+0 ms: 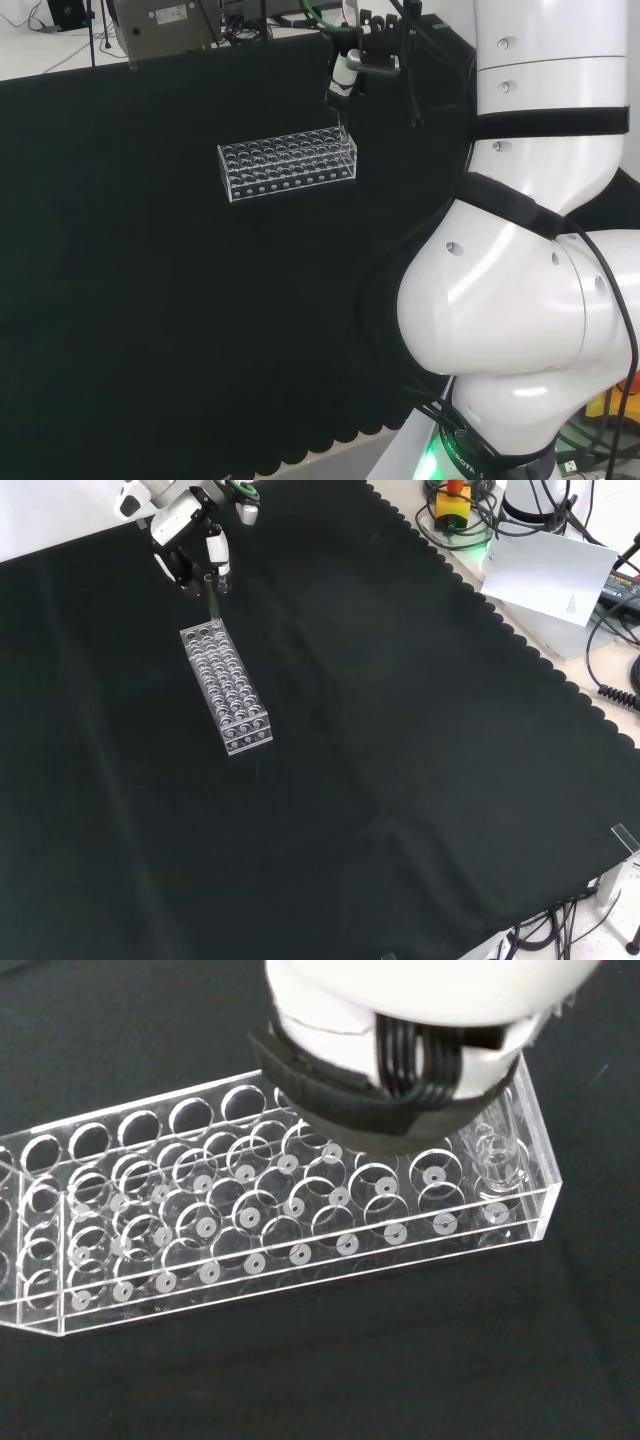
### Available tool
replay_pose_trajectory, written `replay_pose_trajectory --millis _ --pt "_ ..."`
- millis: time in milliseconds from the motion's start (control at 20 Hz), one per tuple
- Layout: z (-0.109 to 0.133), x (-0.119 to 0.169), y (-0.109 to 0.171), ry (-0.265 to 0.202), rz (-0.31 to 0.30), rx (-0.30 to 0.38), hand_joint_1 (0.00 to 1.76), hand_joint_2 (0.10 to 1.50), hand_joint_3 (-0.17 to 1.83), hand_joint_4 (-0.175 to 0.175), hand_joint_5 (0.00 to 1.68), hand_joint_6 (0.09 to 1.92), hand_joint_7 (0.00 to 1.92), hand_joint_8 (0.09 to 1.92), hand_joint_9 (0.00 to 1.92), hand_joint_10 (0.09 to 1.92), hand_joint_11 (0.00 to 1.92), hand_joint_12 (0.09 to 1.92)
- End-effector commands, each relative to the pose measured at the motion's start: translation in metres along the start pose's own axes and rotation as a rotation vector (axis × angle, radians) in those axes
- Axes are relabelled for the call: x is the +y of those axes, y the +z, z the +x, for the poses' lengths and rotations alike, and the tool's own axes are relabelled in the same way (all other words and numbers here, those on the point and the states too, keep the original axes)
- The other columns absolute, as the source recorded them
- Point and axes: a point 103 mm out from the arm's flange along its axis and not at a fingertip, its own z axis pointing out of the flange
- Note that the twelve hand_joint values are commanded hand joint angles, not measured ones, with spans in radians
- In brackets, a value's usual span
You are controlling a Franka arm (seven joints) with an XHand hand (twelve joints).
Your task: Put the test tube back in the rack.
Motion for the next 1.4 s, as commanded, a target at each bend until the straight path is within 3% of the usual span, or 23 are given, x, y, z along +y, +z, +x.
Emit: replay_pose_trajectory --millis 50,400,1400 --pt "-0.01 0.001 0.003 0.008 0.0 0.009 1.44 0.63 0.59 -0.175 1.36 0.28 1.44 0.65 1.54 0.09 1.19 0.85" --pt "-0.021 0.002 0.0 0.047 -0.006 -0.005 1.44 0.63 0.59 -0.175 1.36 0.28 1.44 0.65 1.54 0.09 1.19 0.85" --pt "-0.012 0.011 0.007 0.032 0.013 0.006 1.44 0.63 0.59 -0.175 1.36 0.28 1.44 0.65 1.54 0.09 1.19 0.85"
